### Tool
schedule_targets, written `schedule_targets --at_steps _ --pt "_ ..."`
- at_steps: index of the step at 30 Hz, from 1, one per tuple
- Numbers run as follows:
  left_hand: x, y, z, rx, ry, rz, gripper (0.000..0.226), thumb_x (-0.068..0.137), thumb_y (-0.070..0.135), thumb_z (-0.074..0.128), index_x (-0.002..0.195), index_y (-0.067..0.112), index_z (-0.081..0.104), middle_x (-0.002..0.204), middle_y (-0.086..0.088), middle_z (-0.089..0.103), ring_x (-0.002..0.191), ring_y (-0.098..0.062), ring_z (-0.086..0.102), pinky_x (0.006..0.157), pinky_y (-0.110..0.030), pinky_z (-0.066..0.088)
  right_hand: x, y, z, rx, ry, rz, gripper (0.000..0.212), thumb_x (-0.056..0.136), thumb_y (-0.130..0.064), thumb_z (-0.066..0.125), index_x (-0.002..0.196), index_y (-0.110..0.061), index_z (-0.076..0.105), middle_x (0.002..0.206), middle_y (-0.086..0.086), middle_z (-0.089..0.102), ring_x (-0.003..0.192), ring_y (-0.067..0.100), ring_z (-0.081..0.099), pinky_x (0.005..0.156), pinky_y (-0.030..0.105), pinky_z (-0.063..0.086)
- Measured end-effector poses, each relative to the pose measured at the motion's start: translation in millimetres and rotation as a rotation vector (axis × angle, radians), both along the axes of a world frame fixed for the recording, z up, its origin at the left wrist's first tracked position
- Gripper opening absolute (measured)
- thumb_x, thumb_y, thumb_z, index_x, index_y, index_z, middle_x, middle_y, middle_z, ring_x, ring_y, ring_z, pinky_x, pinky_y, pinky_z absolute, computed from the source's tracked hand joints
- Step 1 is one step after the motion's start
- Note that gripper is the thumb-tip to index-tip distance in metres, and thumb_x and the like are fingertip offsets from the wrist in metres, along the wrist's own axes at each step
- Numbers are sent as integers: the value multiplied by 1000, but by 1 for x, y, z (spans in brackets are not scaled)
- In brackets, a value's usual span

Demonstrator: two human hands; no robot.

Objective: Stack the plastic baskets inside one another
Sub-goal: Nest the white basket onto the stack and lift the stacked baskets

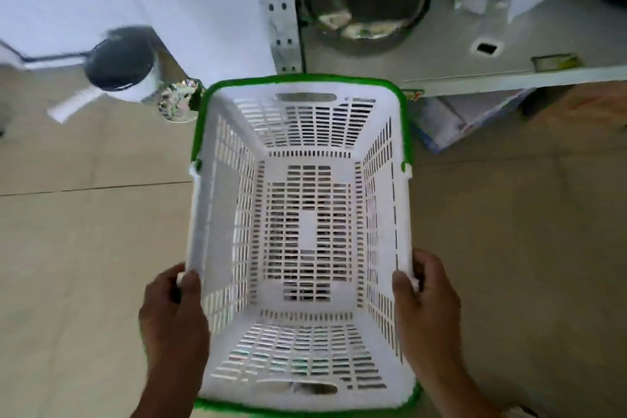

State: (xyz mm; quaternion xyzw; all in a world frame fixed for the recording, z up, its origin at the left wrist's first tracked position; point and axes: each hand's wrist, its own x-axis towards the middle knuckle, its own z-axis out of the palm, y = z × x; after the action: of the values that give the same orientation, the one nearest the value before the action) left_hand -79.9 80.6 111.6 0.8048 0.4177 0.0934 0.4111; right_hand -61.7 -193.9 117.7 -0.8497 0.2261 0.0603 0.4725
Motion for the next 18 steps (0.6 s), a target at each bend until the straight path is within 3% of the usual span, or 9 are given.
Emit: schedule_targets --at_steps 2,4,6,7,9,11,13,16,18 --pt "8 9 -27 -47 55 -67 25 96 25 55 113 12 68 95 -15 67 84 -36 60 75 -39 46 5 17 -31 -74 47 38 22 92 -12 54 113 -18 55 105 5 67 85 18 67 68 29 56" --pt "9 36 -115 -102 278 -138 25 95 32 51 106 18 69 98 -14 66 87 -33 57 81 -46 50 23 41 -113 -190 210 161 38 92 -16 55 129 -11 52 121 9 55 104 24 61 89 40 54" --pt "4 35 -145 -180 429 -284 51 87 49 47 127 21 65 126 -20 59 116 -35 51 106 -49 39 21 28 -130 -243 304 260 60 92 -25 59 147 -10 38 141 15 38 126 29 45 108 38 40" --pt "2 34 -147 -206 508 -313 72 83 54 46 146 19 51 146 -22 46 136 -34 39 116 -48 26 16 25 -134 -237 384 299 70 92 -30 59 152 -12 29 150 15 30 135 30 37 113 37 33" --pt "3 42 -149 -288 603 -327 100 75 59 52 161 17 22 164 -18 24 152 -32 22 121 -48 19 17 23 -137 -138 518 286 81 91 -32 62 156 -15 17 158 13 25 142 27 31 115 34 27" --pt "3 40 -151 -425 653 -280 114 67 58 68 162 19 17 162 -15 33 144 -35 41 114 -50 37 23 6 -137 51 570 141 89 87 -26 69 156 -17 13 156 10 35 139 25 40 109 33 33" --pt "-13 95 -105 -559 591 -93 102 67 48 77 156 23 34 146 -12 57 119 -29 65 91 -41 57 69 57 -93 154 556 207 92 83 -23 73 155 -23 15 152 6 43 133 27 49 109 44 39" --pt "-8 101 -99 -641 508 -128 58 85 18 73 140 21 56 120 -5 74 93 -15 73 60 -19 57 84 58 -86 271 593 215 72 80 -8 74 142 -26 43 129 6 66 110 25 66 95 47 52" --pt "-1 102 -90 -659 451 -90 48 88 6 65 133 21 62 110 -4 77 88 -18 74 62 -24 57 78 67 -94 251 572 230 68 79 1 71 138 -26 50 118 4 71 102 23 69 90 47 56"
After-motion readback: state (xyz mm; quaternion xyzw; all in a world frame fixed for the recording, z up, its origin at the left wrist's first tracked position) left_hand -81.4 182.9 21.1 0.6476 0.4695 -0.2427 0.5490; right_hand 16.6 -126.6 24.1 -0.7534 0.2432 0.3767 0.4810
